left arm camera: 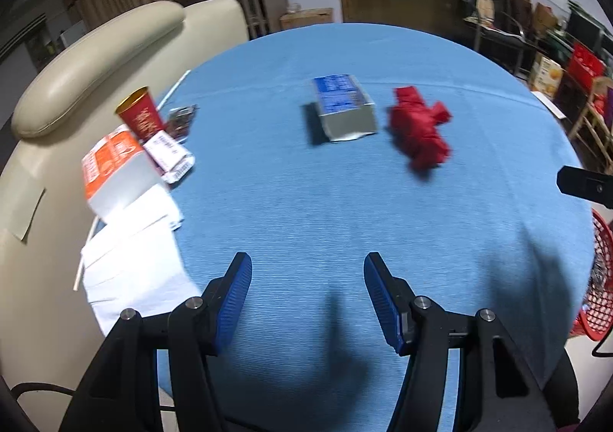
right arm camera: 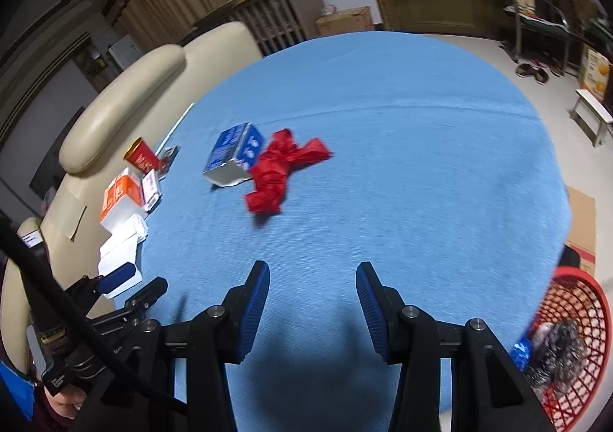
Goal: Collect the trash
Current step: 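Move both open tools back over the table toward the carton and red cloth, then close the right tool on the red ribbon cloth, then lower the left tool onto the blue-and-white carton while the right tool holds the red cloth, then close the left tool on the blue-and-white carton, then carry the carton in the left tool over the basket while the right tool carries the red cloth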
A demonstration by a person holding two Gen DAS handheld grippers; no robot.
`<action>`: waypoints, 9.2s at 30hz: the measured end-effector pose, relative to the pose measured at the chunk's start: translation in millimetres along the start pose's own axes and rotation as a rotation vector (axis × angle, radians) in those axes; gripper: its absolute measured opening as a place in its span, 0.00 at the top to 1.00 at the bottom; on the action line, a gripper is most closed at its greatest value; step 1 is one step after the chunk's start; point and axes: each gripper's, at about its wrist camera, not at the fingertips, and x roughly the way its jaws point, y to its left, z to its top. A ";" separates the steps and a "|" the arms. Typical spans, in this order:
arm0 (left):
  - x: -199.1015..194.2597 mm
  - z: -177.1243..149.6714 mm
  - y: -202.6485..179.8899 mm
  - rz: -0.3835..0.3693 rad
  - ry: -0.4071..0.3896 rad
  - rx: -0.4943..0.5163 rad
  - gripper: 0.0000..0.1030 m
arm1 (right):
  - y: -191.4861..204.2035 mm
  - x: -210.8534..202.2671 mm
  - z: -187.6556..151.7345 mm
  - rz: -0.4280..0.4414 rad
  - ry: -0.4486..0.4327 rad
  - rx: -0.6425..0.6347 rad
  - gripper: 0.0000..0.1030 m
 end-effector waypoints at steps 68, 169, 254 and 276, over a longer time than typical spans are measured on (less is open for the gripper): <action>19.2 19.6 47.4 -0.023 0.032 -0.074 0.40 | 28.3 109.7 50.8 -0.048 0.082 0.007 0.66; 77.2 113.8 -45.1 -0.107 0.070 -0.063 0.44 | -15.7 78.3 19.4 0.025 0.024 0.082 0.66; -67.3 6.1 -119.2 -0.183 -0.103 0.229 0.44 | -50.7 -10.5 -50.7 -0.071 -0.100 0.092 0.66; -78.1 5.1 -126.8 -0.203 -0.115 0.283 0.44 | -68.3 -22.9 -59.6 -0.095 -0.124 0.148 0.66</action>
